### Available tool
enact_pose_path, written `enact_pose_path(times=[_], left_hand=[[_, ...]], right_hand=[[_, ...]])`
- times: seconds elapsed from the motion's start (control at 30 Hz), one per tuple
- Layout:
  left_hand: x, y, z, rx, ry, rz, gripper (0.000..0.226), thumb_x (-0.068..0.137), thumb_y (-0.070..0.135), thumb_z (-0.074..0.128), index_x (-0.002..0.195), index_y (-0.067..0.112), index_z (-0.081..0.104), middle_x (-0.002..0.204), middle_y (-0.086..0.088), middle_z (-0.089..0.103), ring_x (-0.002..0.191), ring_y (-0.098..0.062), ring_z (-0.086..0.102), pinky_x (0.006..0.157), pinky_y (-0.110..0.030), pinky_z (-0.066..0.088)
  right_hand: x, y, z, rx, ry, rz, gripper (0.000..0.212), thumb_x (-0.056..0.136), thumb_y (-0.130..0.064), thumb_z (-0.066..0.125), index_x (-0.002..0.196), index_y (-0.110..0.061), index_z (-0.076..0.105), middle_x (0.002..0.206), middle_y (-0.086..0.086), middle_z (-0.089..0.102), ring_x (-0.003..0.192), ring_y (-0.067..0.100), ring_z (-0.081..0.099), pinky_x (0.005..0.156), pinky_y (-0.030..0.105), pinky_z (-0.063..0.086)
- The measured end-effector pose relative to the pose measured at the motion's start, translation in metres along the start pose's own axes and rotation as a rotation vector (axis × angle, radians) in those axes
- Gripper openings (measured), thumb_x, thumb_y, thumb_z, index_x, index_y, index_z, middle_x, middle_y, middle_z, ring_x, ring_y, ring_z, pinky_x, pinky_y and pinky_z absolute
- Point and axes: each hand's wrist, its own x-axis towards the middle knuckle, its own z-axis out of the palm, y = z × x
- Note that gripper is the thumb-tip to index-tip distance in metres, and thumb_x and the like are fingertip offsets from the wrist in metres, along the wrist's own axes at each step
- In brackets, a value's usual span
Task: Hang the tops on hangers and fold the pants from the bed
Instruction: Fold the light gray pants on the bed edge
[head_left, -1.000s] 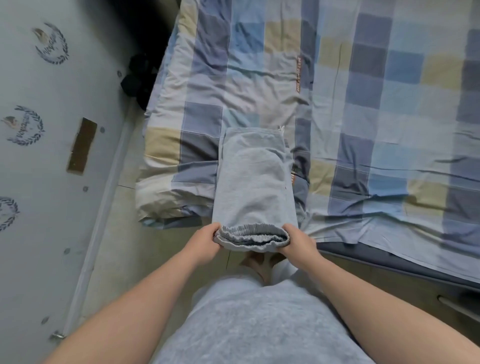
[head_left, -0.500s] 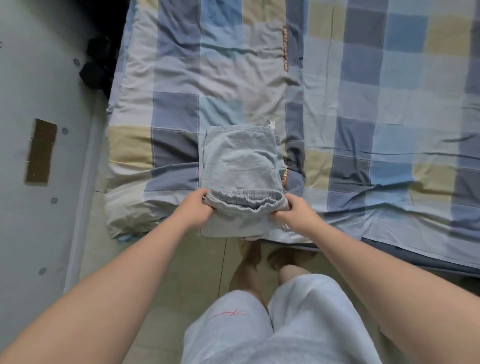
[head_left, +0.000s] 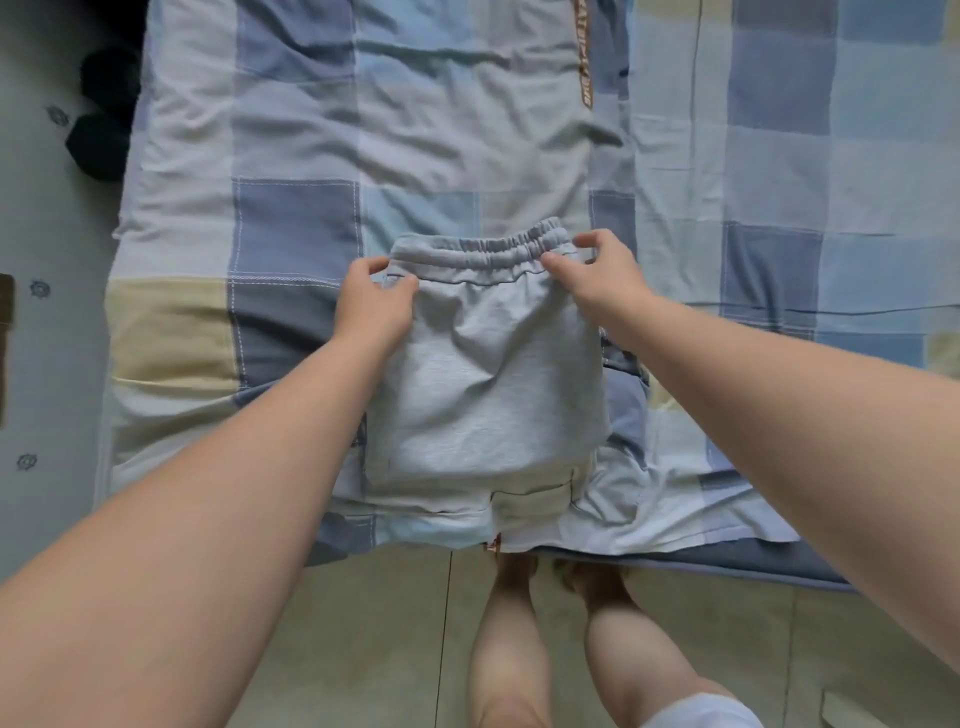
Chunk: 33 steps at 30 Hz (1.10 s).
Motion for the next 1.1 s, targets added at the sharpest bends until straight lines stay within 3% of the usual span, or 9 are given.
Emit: enact_pose_path(times=[0.13,0.23,0.3,0.37,0.53,0.67,0.77,0.93,1.1], left_hand=[[-0.006,-0.037,0.016,0.18,0.03,-0.009,0.075,0.087,0.041,0.072,0.15,0.022,0.037,0.151,-0.007,0.043,0.138,-0.029,0.042,0.115,-0.037,0.032],[-0.023,-0.062,0.02,0.215,0.097,-0.016,0.089,0.079,0.05,0.077,0.151,0.024,0.033,0.156,-0.006,0.034,0.141,-0.029,0.035,0.114,-0.039,0.028],[-0.032,-0.077,0.019,0.158,0.107,-0.053,0.093,0.076,0.051,0.08,0.15,0.021,0.031,0.153,-0.007,0.036,0.138,-0.027,0.039,0.112,-0.039,0.031],[-0.037,-0.087,0.018,0.124,0.073,-0.066,0.09,0.076,0.051,0.08,0.146,0.019,0.033,0.144,-0.006,0.049,0.131,-0.028,0.049,0.109,-0.042,0.04],[-0.03,-0.087,0.013,0.087,-0.012,-0.088,0.085,0.078,0.053,0.079,0.142,0.017,0.036,0.119,0.007,0.053,0.119,-0.023,0.057,0.103,-0.04,0.045],[-0.021,-0.078,0.012,0.025,-0.029,-0.088,0.082,0.079,0.048,0.081,0.141,0.014,0.041,0.117,0.008,0.052,0.106,-0.014,0.054,0.091,-0.028,0.041],[-0.025,-0.077,0.013,0.033,-0.039,-0.071,0.068,0.083,0.041,0.079,0.134,0.011,0.047,0.115,0.005,0.056,0.106,-0.016,0.057,0.088,-0.027,0.041],[-0.057,-0.087,0.011,0.019,-0.124,-0.121,0.034,0.09,0.032,0.074,0.114,0.013,0.06,0.114,-0.001,0.066,0.109,-0.023,0.063,0.091,-0.03,0.046],[-0.115,-0.095,-0.003,0.025,-0.216,-0.231,0.042,0.09,0.031,0.073,0.126,0.011,0.066,0.121,-0.005,0.07,0.112,-0.027,0.065,0.1,-0.039,0.05]], right_hand=[[-0.003,0.04,0.014,0.029,0.007,0.081,0.074,0.089,-0.051,0.067,0.15,-0.022,0.036,0.147,0.006,0.048,0.135,0.025,0.046,0.113,0.042,0.036],[-0.024,0.076,0.015,-0.045,0.11,0.122,0.081,0.087,-0.057,0.064,0.153,-0.027,0.03,0.157,0.002,0.037,0.146,0.026,0.032,0.118,0.052,0.027],[-0.038,0.095,0.018,0.017,0.09,0.201,0.095,0.087,-0.06,0.065,0.159,-0.025,0.014,0.164,0.002,0.024,0.15,0.024,0.024,0.121,0.05,0.022],[-0.049,0.107,0.026,0.205,0.005,0.269,0.102,0.088,-0.054,0.068,0.161,-0.021,0.005,0.163,0.003,0.027,0.145,0.02,0.032,0.115,0.037,0.029],[-0.047,0.107,0.044,0.379,-0.083,0.325,0.091,0.081,-0.048,0.079,0.151,-0.013,0.033,0.139,0.0,0.057,0.118,0.016,0.059,0.095,0.031,0.048],[-0.036,0.095,0.044,0.393,-0.105,0.35,0.061,0.073,-0.046,0.086,0.122,-0.017,0.064,0.114,-0.002,0.071,0.097,0.016,0.068,0.08,0.033,0.055],[-0.035,0.087,0.041,0.392,-0.126,0.372,0.051,0.073,-0.042,0.088,0.115,-0.021,0.066,0.101,-0.008,0.07,0.088,0.013,0.066,0.065,0.027,0.049],[-0.057,0.084,0.031,0.385,-0.127,0.367,0.051,0.078,-0.035,0.084,0.121,-0.017,0.064,0.105,-0.003,0.07,0.093,0.018,0.066,0.071,0.031,0.05],[-0.118,0.099,0.007,0.393,-0.189,0.467,0.046,0.078,-0.037,0.084,0.116,-0.018,0.066,0.108,0.002,0.072,0.093,0.022,0.069,0.068,0.032,0.052]])
